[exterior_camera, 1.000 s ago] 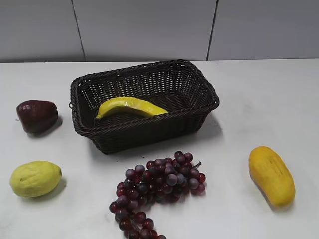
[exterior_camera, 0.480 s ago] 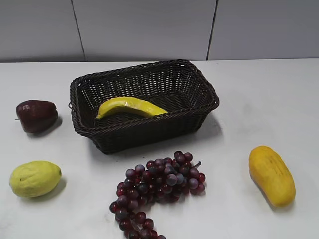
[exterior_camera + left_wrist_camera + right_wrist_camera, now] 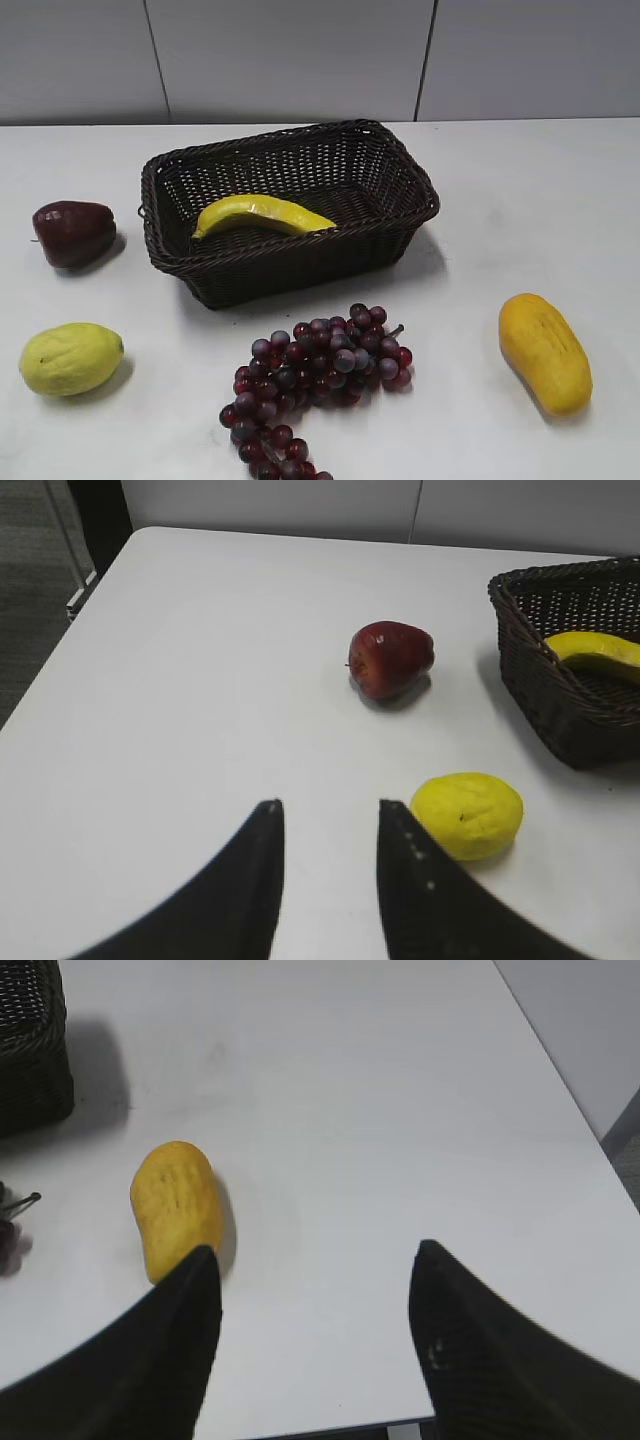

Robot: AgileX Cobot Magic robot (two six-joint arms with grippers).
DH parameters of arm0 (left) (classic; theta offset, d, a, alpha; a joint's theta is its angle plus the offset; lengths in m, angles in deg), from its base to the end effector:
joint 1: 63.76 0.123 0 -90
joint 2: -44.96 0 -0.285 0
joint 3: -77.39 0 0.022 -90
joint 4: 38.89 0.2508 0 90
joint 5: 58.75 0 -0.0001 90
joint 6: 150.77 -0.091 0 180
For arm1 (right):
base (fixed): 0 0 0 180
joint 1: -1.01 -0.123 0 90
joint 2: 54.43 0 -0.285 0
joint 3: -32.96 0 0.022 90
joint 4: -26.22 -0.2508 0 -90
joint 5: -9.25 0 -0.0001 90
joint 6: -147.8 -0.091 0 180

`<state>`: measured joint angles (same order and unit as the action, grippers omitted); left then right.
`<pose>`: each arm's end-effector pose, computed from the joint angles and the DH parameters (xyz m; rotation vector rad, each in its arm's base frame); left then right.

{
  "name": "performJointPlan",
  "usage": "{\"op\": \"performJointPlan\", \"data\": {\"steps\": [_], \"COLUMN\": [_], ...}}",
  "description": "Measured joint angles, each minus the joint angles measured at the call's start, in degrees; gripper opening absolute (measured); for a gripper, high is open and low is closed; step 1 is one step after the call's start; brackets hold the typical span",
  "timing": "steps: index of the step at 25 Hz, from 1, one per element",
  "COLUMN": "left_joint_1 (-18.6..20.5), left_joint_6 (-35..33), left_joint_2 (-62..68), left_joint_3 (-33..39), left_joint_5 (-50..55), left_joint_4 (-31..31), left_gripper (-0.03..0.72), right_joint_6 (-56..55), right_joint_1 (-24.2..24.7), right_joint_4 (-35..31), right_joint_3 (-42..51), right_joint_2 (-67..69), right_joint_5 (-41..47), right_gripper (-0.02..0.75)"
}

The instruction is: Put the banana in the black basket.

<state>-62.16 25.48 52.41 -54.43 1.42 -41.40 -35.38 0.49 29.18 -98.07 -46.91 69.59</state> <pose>-0.0061 -0.0036 0.2801 0.0400 2.0199 0.0070 -0.0044 -0.0041 0.2760 0.0494 2.0375 -0.0213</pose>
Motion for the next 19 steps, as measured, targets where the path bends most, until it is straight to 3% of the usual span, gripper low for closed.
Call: {"op": "performJointPlan", "data": {"steps": [19], "left_joint_1": [0.00], "left_joint_6": [0.00], "left_joint_2": [0.00], "left_joint_3": [0.00], "left_joint_5": [0.00], "left_joint_4": [0.00], "left_gripper": [0.236], "right_joint_6": [0.41], "right_joint_1": [0.00], "right_joint_4": [-0.05], "right_joint_3": [0.02], "right_joint_2": [0.00], "right_joint_5": [0.00], "right_gripper": [0.485]}}
